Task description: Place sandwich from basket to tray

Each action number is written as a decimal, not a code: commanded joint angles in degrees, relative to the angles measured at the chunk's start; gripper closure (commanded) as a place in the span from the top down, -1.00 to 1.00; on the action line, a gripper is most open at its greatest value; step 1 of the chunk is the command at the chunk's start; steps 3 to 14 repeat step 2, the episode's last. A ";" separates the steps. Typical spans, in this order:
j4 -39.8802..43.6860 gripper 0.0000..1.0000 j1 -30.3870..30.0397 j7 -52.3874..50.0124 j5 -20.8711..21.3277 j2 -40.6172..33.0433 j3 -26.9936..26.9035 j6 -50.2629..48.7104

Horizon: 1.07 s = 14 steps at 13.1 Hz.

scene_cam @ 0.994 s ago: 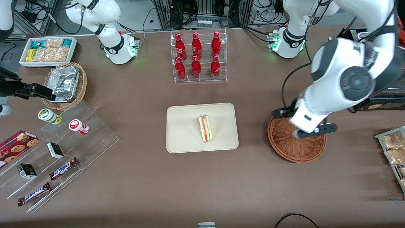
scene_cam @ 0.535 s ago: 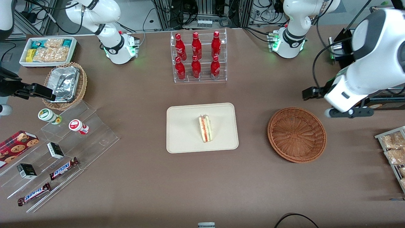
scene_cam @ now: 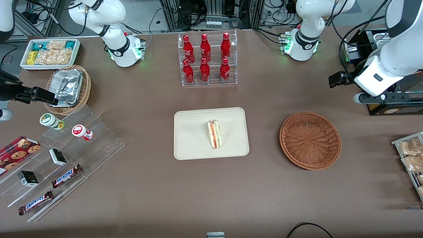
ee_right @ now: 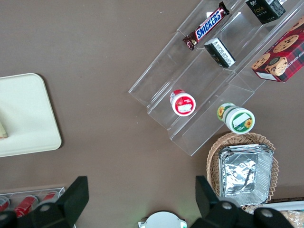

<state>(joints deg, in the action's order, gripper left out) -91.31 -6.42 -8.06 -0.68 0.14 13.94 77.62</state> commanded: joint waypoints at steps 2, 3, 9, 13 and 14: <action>-1.15 1.00 -0.35 1.11 0.25 -2.95 -1.19 -1.59; -1.15 1.00 -0.35 1.11 0.25 -2.95 -1.19 -1.59; -1.15 1.00 -0.35 1.11 0.25 -2.95 -1.19 -1.59; -1.15 1.00 -0.35 1.11 0.25 -2.95 -1.19 -1.59; -1.15 1.00 -0.35 1.11 0.25 -2.95 -1.19 -1.59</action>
